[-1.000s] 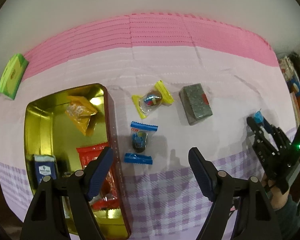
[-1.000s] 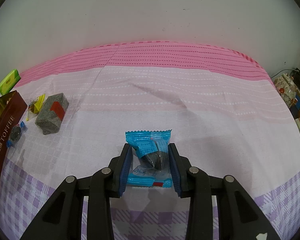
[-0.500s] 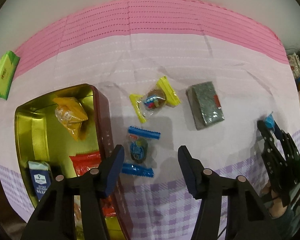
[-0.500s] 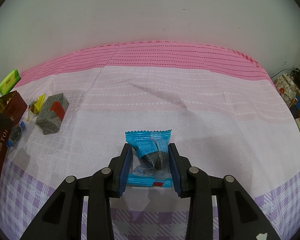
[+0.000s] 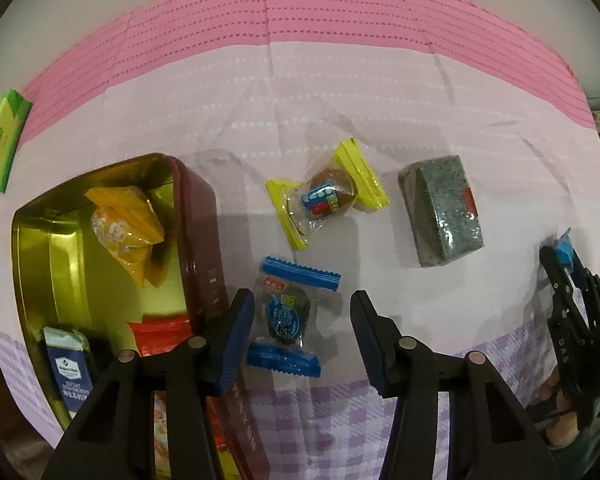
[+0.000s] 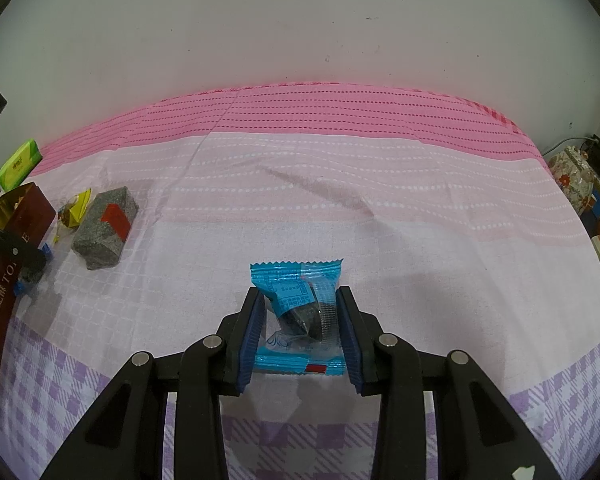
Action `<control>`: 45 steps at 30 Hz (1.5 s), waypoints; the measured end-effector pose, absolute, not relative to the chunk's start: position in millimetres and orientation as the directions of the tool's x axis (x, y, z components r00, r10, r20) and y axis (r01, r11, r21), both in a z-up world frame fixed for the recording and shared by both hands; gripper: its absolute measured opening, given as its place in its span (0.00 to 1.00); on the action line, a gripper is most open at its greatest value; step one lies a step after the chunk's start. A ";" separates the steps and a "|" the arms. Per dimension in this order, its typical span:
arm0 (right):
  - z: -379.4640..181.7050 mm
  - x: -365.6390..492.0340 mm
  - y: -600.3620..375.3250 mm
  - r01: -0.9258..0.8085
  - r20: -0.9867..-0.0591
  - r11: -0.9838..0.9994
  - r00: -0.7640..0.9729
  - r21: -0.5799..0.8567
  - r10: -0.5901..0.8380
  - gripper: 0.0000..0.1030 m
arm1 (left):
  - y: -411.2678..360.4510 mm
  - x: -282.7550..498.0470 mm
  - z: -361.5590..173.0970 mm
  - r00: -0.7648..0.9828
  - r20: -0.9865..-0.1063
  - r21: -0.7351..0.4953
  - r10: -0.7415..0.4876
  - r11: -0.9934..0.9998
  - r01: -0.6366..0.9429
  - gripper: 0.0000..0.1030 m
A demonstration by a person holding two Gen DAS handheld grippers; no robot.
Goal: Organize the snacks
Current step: 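Reach the left gripper to the blue-striped candy and close on it, then carry the blue-striped candy over the tin with the left gripper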
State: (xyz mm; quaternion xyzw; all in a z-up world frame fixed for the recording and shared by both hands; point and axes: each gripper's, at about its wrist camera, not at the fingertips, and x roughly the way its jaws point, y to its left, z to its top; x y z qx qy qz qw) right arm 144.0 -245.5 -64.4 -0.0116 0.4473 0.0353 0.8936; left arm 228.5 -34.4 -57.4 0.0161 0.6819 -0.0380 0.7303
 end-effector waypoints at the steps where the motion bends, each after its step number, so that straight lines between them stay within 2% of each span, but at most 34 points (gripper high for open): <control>1: -64.4 144.2 -245.7 -0.073 -0.800 0.997 0.597 0.011 0.053 0.34 | -35.6 228.6 -58.0 0.067 -0.997 -0.028 -0.034 0.996 0.079 0.49; 5: -64.3 144.5 -245.9 -0.074 -0.800 0.997 0.597 0.012 0.054 0.34 | -40.2 228.0 -63.3 0.061 -0.997 -0.036 -0.041 0.997 0.074 0.48; 18: -63.8 143.8 -245.7 -0.073 -0.800 0.997 0.597 0.012 0.054 0.34 | -47.4 214.6 -71.4 0.069 -0.996 -0.059 -0.062 0.997 0.055 0.28; 45: -63.6 143.7 -245.7 -0.072 -0.801 0.997 0.597 0.013 0.054 0.34 | -33.0 188.9 -55.5 0.108 -0.989 -0.094 -0.103 0.992 0.086 0.27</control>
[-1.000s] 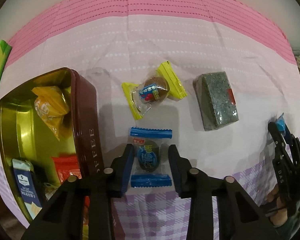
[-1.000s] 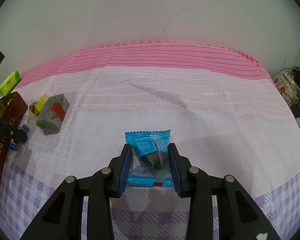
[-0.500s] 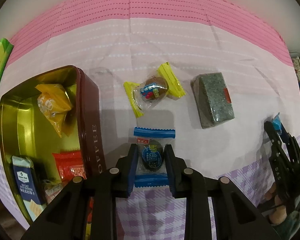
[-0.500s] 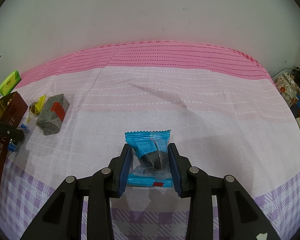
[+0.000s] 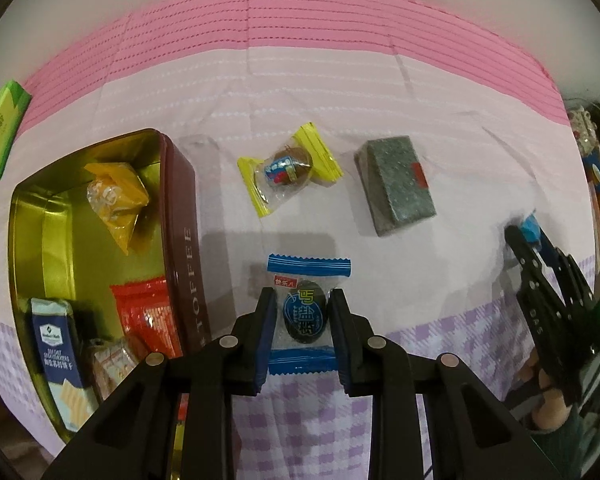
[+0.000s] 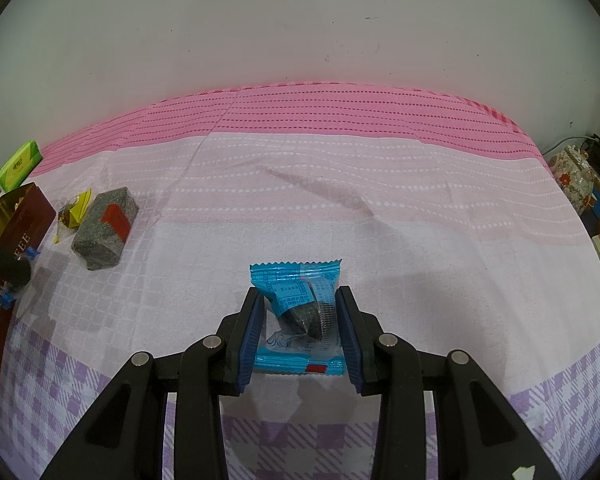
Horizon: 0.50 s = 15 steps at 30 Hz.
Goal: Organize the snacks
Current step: 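Carry the blue-striped candy over the tin with the left gripper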
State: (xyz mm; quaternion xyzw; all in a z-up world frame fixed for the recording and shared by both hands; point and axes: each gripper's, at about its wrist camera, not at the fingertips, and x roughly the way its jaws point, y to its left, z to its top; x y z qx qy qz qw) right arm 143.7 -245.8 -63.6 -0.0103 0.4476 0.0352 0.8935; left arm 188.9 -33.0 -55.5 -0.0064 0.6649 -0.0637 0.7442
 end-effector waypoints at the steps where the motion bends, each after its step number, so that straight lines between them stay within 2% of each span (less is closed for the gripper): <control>1: -63.6 143.8 -245.9 -0.072 -0.801 0.997 0.597 0.013 0.054 0.34 | -33.4 190.4 -53.1 0.110 -0.988 -0.096 -0.106 0.991 0.091 0.27; 15: -63.5 143.2 -245.9 -0.073 -0.801 0.997 0.596 0.014 0.054 0.34 | -21.3 162.8 -15.8 0.153 -0.982 -0.099 -0.115 0.989 0.106 0.27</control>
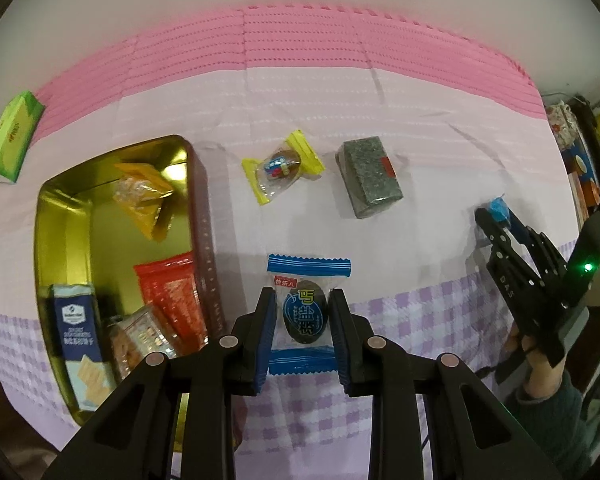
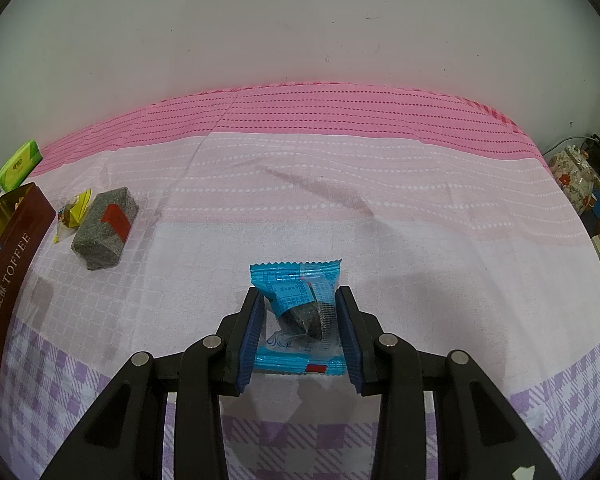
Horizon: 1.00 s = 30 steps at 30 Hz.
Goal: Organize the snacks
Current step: 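Carry the blue-striped candy over the tin with the left gripper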
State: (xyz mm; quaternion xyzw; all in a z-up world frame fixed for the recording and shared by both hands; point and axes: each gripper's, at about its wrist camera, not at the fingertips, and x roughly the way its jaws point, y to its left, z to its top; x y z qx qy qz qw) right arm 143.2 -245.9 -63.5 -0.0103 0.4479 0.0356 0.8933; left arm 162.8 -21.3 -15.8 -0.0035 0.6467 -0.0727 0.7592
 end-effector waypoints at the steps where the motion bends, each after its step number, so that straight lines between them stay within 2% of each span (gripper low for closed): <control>1: -63.5 143.2 -246.2 -0.073 -0.801 0.997 0.596 0.014 0.055 0.34 | -20.4 161.4 -13.1 0.156 -0.981 -0.096 -0.112 0.990 0.106 0.27; 21: -63.3 143.1 -246.2 -0.072 -0.801 0.997 0.596 0.014 0.054 0.34 | 39.1 159.7 39.0 0.262 -0.965 -0.017 -0.020 1.000 0.013 0.27; 30: -63.6 142.7 -245.8 -0.072 -0.801 0.997 0.596 0.012 0.052 0.34 | 87.0 168.8 27.0 0.279 -0.960 0.015 0.034 0.997 -0.070 0.27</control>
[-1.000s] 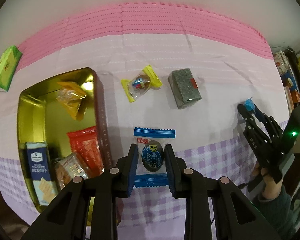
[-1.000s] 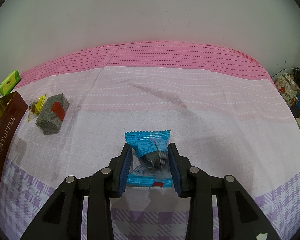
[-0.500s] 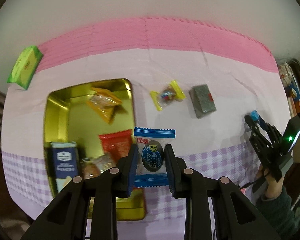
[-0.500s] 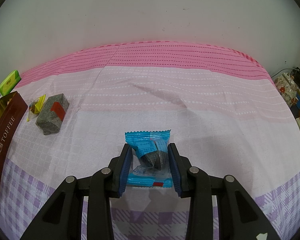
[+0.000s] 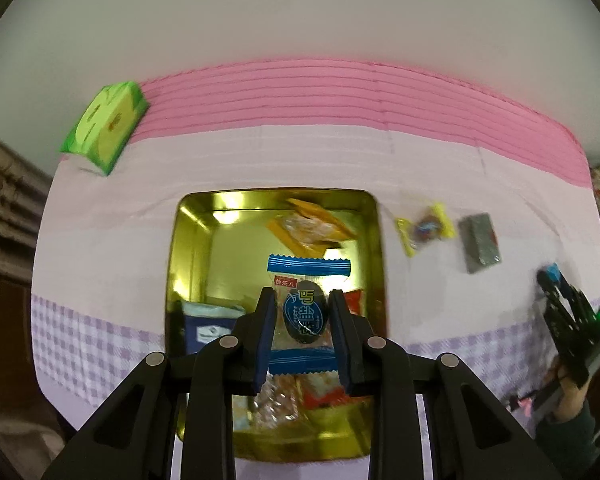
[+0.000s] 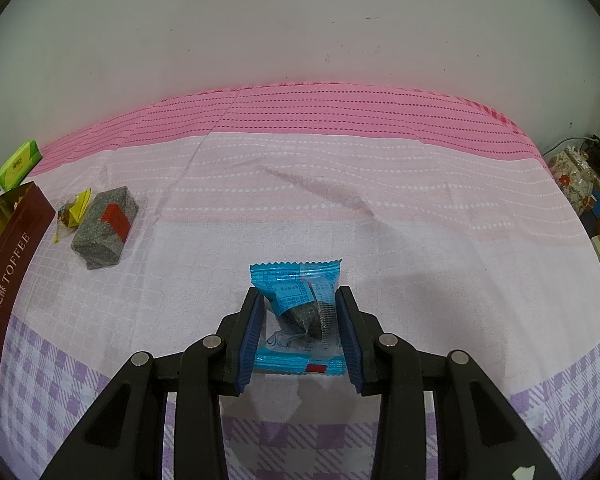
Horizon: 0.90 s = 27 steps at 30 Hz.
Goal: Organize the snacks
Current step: 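Carry the blue-striped candy over the tin with the left gripper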
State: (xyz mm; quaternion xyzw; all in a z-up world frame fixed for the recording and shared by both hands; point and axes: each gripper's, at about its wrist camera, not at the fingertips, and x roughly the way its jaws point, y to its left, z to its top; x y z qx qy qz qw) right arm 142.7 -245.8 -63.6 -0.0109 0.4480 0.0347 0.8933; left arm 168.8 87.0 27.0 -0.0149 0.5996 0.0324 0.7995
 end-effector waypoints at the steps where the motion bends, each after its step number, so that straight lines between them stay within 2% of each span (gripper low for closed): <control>1: -63.8 142.7 -245.6 -0.072 -0.801 0.997 0.596 0.012 0.052 0.34 | 90.8 170.0 23.2 0.279 -0.960 0.016 0.037 0.997 -0.076 0.27; 15: -63.7 142.6 -245.7 -0.071 -0.801 0.997 0.596 0.010 0.051 0.34 | 109.9 185.8 -35.3 0.233 -0.967 0.079 0.101 0.992 -0.101 0.27; 27: -64.1 142.5 -246.0 -0.072 -0.801 0.997 0.596 0.010 0.051 0.34 | 109.8 193.3 -59.5 0.196 -0.973 0.105 0.121 0.990 -0.091 0.27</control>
